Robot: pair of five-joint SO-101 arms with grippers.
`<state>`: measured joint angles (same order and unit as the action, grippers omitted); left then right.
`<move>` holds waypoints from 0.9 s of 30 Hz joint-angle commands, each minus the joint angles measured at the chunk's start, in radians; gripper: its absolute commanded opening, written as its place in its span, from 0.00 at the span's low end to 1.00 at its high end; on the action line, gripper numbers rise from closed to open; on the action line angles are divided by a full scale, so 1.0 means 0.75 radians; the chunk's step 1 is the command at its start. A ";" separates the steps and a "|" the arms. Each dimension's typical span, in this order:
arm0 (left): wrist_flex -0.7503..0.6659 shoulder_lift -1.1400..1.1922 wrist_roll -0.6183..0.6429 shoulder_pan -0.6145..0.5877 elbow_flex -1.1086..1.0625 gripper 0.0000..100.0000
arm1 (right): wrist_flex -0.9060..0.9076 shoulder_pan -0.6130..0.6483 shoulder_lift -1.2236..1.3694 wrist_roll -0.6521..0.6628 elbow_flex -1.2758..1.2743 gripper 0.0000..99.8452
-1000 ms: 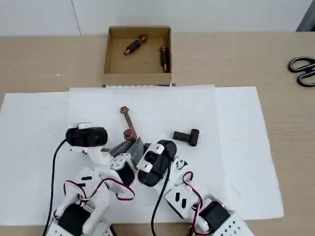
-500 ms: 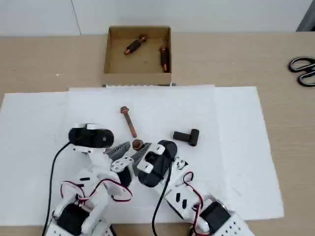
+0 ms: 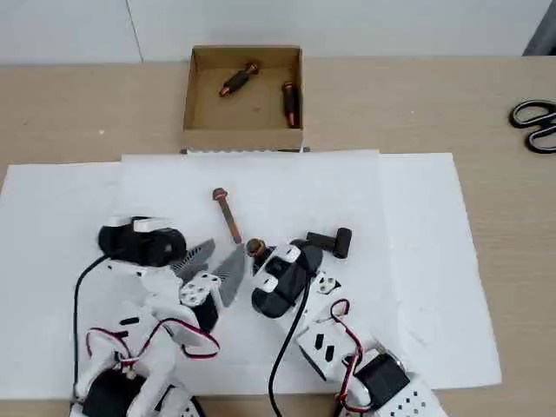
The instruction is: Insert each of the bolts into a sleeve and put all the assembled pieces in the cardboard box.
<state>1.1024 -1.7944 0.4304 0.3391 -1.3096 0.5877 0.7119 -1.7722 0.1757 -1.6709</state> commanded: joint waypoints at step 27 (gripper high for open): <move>-0.063 -0.010 -0.620 -0.518 -0.418 0.01 | 0.138 -0.412 1.010 -0.360 1.080 0.00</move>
<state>1.0932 -1.7960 -0.0269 -0.0414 -1.6226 0.6859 0.4204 -1.2183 -0.0852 -1.0725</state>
